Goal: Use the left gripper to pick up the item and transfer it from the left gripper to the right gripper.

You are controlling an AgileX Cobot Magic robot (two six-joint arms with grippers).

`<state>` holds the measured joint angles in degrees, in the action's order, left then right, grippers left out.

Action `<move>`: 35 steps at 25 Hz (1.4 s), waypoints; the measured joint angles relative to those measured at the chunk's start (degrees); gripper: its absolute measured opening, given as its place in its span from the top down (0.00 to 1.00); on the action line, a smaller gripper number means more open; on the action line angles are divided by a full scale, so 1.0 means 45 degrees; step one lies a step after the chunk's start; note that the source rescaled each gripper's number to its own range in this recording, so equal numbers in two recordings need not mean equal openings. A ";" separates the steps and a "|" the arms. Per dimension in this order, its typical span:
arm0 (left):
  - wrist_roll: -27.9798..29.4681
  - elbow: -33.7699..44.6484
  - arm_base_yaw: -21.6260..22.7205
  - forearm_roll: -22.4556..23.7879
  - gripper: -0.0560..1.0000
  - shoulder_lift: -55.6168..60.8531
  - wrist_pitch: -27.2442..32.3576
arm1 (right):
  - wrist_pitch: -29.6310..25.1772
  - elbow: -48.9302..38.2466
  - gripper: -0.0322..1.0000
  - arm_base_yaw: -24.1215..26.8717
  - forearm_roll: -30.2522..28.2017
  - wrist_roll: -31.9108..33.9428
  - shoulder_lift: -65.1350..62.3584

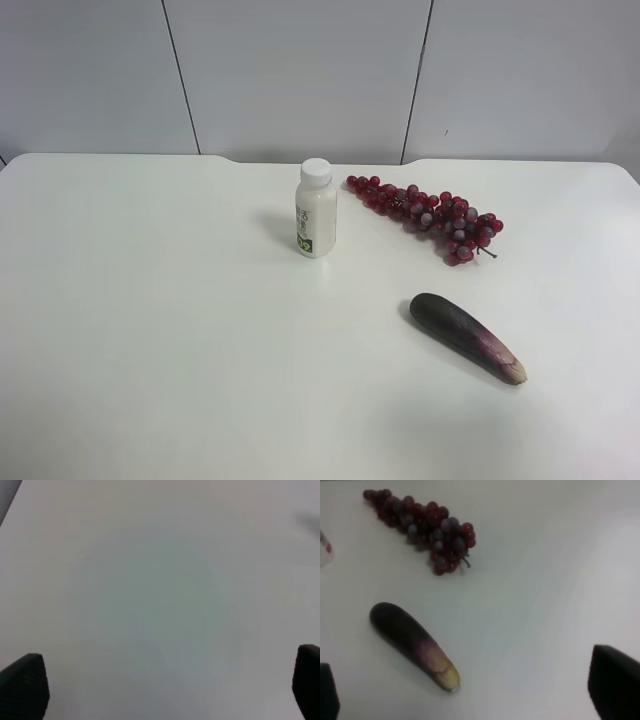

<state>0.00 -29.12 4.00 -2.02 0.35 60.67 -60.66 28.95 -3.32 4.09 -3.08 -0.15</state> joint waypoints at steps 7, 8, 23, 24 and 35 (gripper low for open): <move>0.0000 0.0000 0.0000 0.0000 0.01 0.0000 0.0000 | 0.0000 0.0000 0.01 -0.0235 0.0000 0.0000 0.0000; 0.0000 0.0000 0.0000 0.0000 0.01 0.0000 0.0000 | 0.0000 0.0000 0.01 -0.0235 0.0000 0.0000 0.0000; 0.0000 0.0000 0.0000 0.0000 0.01 0.0000 0.0000 | 0.0000 0.0000 0.01 -0.0235 0.0000 0.0000 0.0000; 0.0000 0.0000 0.0000 0.0000 0.01 0.0000 0.0000 | 0.0000 0.0000 0.01 -0.0235 0.0000 0.0000 0.0000; 0.0000 0.0000 0.0000 0.0000 0.01 0.0000 0.0000 | 0.0000 0.0000 0.01 -0.0235 0.0000 0.0000 0.0000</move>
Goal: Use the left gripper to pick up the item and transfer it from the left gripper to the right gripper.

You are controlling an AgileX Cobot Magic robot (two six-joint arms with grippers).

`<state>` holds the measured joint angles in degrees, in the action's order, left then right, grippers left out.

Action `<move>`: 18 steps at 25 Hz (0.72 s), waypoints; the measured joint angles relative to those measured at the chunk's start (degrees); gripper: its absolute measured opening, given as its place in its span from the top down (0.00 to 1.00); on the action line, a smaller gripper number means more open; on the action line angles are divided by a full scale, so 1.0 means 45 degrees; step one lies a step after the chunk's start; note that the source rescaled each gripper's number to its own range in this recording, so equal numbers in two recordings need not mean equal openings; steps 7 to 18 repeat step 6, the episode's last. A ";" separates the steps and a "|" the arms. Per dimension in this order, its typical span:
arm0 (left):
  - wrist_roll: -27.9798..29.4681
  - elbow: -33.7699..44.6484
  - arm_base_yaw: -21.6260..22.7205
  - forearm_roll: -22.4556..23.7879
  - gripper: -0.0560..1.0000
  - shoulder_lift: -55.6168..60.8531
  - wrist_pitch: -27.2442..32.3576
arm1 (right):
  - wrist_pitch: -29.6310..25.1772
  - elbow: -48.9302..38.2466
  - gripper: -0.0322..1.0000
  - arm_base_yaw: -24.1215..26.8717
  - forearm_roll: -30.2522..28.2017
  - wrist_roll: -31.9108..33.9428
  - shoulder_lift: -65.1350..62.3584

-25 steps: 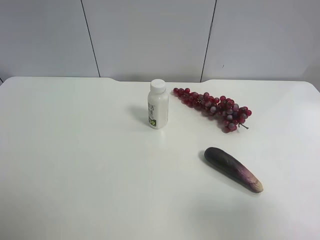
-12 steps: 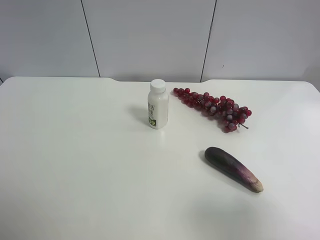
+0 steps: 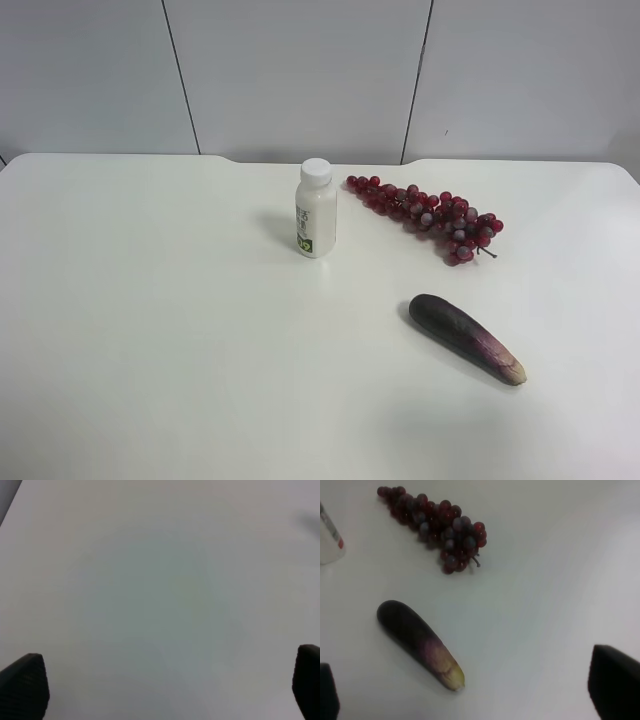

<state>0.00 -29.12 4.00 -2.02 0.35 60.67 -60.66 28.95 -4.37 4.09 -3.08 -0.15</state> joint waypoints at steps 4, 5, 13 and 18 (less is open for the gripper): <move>0.0000 0.0000 0.0000 0.0000 0.01 0.0000 0.0000 | 0.0000 0.0000 0.01 0.0000 0.0000 0.0000 0.0000; 0.0000 0.0000 0.0000 0.0000 0.01 0.0000 0.0000 | 0.0000 0.0000 0.01 0.0000 0.0000 0.0000 0.0000; 0.0000 0.0000 0.0000 0.0000 0.01 0.0000 0.0000 | 0.0000 0.0000 0.01 0.0000 0.0000 0.0000 0.0000; 0.0000 0.0000 0.0000 0.0000 0.01 0.0000 0.0000 | 0.0000 0.0000 0.01 0.0000 0.0000 0.0000 0.0000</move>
